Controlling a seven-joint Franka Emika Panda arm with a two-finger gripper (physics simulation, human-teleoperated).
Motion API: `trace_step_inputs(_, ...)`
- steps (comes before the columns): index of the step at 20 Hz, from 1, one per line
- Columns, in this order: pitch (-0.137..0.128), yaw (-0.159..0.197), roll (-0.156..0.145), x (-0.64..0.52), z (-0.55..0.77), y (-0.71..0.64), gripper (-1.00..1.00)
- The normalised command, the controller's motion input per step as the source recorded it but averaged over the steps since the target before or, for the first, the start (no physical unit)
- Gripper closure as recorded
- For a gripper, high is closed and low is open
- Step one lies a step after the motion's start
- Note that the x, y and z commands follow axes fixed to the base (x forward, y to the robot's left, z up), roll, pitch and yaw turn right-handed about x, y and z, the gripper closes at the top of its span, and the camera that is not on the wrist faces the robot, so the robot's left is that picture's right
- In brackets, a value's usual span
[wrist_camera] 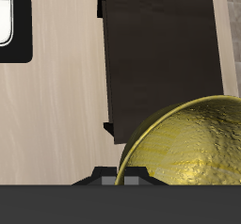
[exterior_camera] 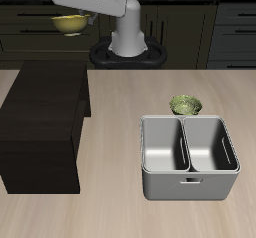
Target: Place the yellow bowl on top of the shelf
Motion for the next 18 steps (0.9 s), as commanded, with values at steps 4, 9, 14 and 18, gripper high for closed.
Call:
trace_step_inputs(4, 0.02, -0.024, -0.038, 0.29, 0.16, -0.38, 1.0)
trace_step_inputs(9, 0.012, 0.006, -0.038, 0.28, 0.12, -0.29, 1.0)
trace_step_inputs(14, -0.004, 0.039, 0.006, 0.25, 0.14, -0.14, 1.0)
trace_step_inputs(18, 0.017, -0.004, -0.037, 0.2, 0.03, -0.16, 1.0)
